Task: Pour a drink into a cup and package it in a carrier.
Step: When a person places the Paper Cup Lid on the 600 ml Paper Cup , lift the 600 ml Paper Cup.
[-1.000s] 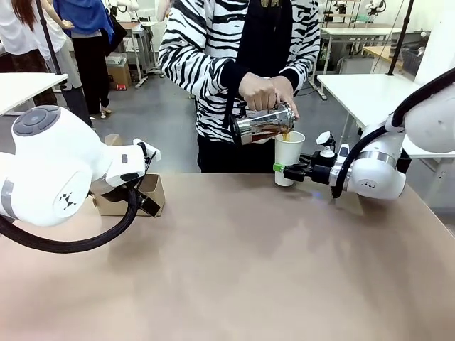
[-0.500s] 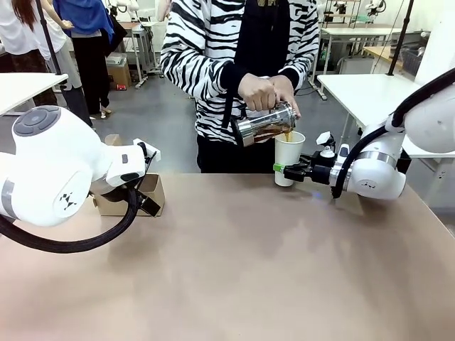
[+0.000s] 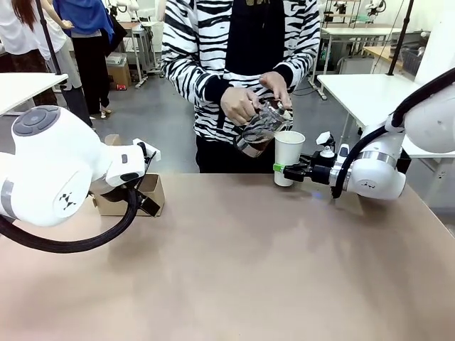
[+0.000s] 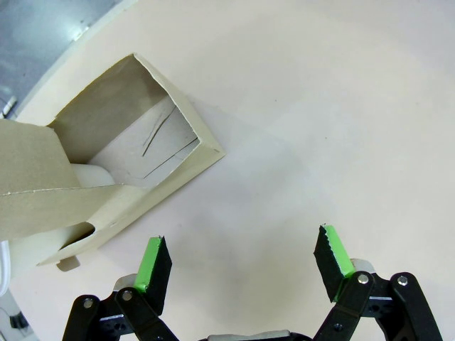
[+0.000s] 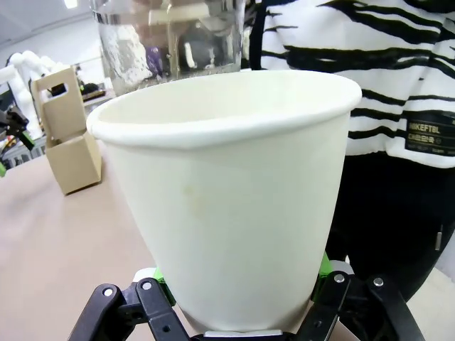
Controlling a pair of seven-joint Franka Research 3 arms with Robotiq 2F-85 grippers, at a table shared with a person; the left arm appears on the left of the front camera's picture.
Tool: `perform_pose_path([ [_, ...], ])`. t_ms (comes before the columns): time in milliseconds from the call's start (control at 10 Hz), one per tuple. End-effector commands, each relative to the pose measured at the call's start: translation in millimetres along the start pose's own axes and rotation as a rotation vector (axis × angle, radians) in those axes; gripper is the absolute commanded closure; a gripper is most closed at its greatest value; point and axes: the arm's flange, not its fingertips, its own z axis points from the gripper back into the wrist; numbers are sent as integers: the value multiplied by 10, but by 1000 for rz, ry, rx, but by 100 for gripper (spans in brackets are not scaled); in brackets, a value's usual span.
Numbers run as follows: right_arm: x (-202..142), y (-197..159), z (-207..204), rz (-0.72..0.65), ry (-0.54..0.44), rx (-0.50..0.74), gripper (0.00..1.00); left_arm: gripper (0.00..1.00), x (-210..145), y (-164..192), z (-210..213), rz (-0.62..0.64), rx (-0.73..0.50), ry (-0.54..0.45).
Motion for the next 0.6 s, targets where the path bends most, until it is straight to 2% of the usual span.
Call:
perform_pose_path([
  [0,34,8,-11,3,-2,-1,19,0,0,2,5,1,-2,-2],
  [500,34,8,-11,3,-2,-1,19,0,0,2,5,1,-2,-2],
])
